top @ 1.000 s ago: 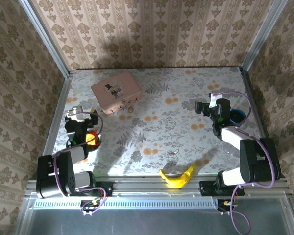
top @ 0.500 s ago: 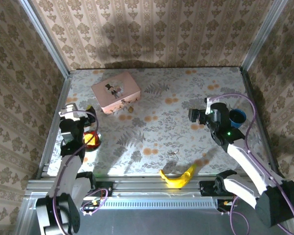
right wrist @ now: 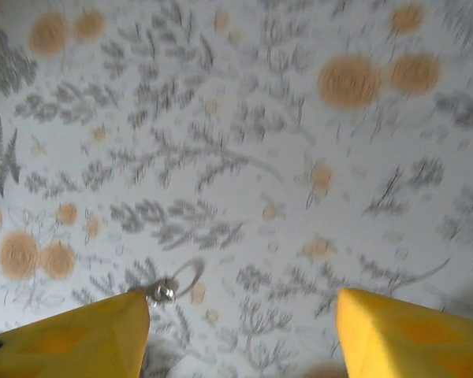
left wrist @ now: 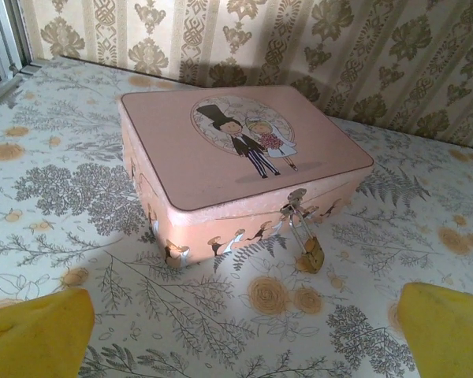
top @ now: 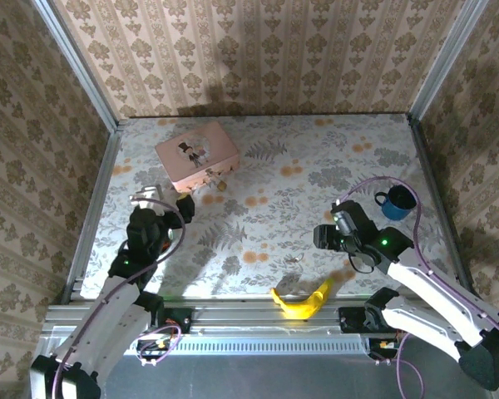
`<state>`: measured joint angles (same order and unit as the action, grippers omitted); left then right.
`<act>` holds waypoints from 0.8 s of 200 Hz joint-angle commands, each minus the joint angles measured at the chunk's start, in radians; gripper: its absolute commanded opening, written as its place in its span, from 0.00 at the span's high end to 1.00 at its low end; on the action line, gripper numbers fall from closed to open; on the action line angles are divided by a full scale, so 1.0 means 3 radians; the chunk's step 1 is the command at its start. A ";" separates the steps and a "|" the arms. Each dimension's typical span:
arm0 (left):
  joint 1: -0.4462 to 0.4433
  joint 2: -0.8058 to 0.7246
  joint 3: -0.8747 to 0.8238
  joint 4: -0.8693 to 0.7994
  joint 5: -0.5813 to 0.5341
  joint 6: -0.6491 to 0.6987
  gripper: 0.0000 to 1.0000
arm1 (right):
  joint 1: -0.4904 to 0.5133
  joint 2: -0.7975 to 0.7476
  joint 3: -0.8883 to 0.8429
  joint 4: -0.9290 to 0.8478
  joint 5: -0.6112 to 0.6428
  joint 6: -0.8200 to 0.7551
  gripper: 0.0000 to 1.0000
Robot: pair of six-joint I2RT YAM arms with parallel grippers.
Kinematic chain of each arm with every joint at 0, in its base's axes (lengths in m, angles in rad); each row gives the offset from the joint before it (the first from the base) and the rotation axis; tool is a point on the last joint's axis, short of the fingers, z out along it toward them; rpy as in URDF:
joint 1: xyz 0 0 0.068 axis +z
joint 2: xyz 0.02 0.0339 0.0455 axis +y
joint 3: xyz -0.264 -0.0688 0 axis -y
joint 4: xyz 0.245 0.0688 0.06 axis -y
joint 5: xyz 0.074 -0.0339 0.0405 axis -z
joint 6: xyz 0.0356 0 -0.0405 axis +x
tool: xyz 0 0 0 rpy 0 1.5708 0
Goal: Unlock a padlock with a key
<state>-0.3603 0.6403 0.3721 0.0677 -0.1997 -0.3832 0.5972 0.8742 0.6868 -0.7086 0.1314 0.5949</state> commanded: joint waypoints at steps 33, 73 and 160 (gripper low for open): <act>-0.0030 0.0259 0.0171 0.0126 -0.0168 -0.0143 0.00 | 0.0399 0.0416 -0.0157 -0.0089 -0.0192 0.0387 0.48; -0.0032 0.0351 0.0171 0.0188 -0.0157 -0.0179 0.00 | 0.0713 0.0964 0.0011 -0.0008 -0.0040 0.0288 0.48; -0.0030 0.0351 0.0155 0.0171 -0.0255 -0.0159 0.00 | 0.0919 0.1978 0.0469 0.0153 -0.0203 -0.0123 0.56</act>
<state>-0.3660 0.7471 0.3962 0.1081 -0.2512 -0.4198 0.8623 1.4090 0.7853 -0.6685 0.0895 0.6044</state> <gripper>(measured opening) 0.999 0.458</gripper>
